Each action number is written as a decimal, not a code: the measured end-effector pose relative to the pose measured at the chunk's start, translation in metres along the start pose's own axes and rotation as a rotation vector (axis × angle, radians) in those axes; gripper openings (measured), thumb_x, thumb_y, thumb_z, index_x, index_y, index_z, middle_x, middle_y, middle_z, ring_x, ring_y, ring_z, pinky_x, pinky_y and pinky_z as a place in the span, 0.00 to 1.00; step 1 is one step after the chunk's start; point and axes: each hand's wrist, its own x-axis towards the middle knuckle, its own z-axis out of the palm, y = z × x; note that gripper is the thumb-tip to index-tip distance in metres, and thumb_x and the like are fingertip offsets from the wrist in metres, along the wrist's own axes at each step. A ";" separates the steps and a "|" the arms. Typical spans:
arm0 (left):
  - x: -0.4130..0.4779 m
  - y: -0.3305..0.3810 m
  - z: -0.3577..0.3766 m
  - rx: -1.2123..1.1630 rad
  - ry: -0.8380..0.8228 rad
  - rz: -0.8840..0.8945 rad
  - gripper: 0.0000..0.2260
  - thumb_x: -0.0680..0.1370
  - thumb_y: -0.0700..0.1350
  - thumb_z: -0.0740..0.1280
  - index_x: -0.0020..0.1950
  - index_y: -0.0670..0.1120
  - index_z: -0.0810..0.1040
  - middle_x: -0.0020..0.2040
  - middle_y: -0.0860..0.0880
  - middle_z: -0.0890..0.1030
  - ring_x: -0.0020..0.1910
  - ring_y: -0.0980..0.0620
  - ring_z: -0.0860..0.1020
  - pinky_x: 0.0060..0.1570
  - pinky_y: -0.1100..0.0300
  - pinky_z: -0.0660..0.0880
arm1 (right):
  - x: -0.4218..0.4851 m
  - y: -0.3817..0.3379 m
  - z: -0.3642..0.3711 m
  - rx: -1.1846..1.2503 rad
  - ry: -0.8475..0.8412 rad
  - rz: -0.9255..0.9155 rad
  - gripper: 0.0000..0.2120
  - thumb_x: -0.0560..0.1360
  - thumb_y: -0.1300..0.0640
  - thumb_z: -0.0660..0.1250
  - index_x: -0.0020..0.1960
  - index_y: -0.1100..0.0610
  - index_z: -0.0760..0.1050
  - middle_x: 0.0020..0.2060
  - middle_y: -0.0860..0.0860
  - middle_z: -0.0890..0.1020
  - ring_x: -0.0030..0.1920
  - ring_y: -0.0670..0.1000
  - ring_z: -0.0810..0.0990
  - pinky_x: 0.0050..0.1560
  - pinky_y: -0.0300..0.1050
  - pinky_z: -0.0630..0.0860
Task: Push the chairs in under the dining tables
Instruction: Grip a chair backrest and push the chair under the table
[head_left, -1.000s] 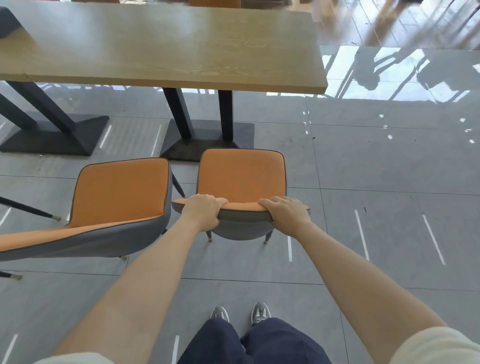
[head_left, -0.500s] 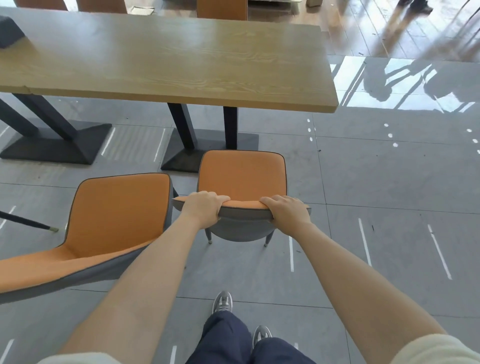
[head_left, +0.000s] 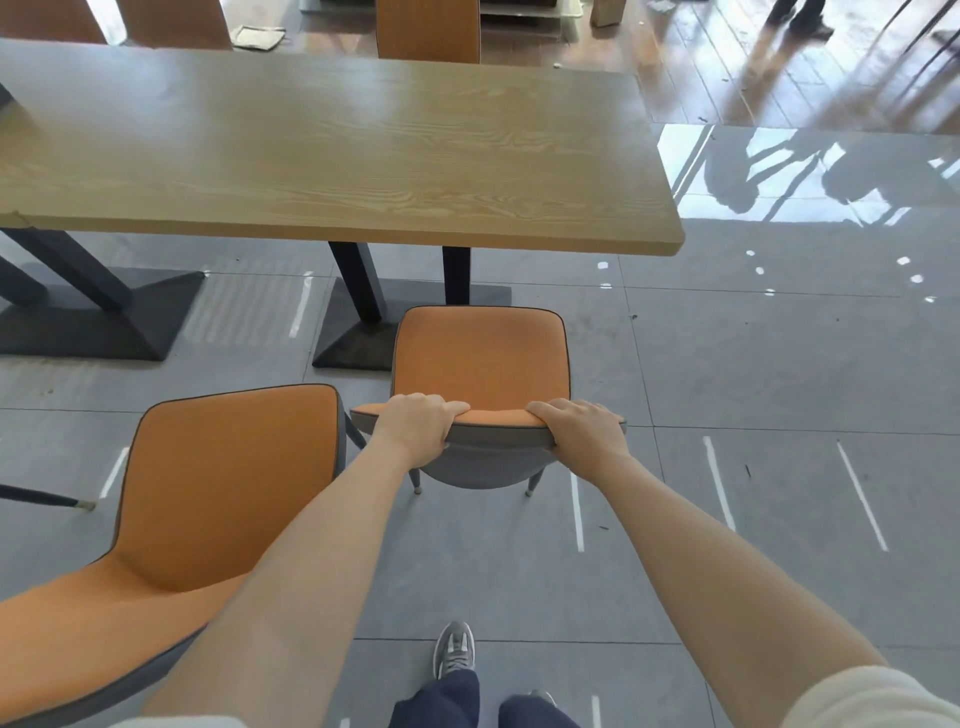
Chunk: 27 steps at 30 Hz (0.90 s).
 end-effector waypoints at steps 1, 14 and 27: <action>0.002 -0.003 -0.001 0.004 0.008 0.002 0.19 0.78 0.47 0.63 0.69 0.54 0.68 0.56 0.47 0.80 0.54 0.45 0.79 0.53 0.51 0.77 | 0.003 -0.001 0.000 -0.003 0.006 -0.002 0.16 0.78 0.61 0.58 0.65 0.50 0.69 0.58 0.51 0.79 0.55 0.57 0.78 0.51 0.49 0.72; 0.026 -0.023 -0.013 0.026 0.056 0.006 0.21 0.79 0.45 0.62 0.71 0.54 0.65 0.58 0.48 0.80 0.54 0.46 0.79 0.53 0.53 0.77 | 0.033 -0.008 -0.013 0.011 0.016 0.112 0.16 0.77 0.59 0.62 0.64 0.48 0.69 0.58 0.51 0.78 0.58 0.57 0.76 0.60 0.52 0.69; 0.035 -0.027 -0.024 0.076 0.073 -0.020 0.17 0.78 0.45 0.64 0.67 0.50 0.69 0.56 0.46 0.80 0.53 0.46 0.79 0.51 0.55 0.75 | 0.051 -0.022 -0.025 -0.022 -0.050 0.302 0.15 0.75 0.58 0.66 0.60 0.55 0.69 0.57 0.56 0.77 0.60 0.60 0.73 0.65 0.57 0.67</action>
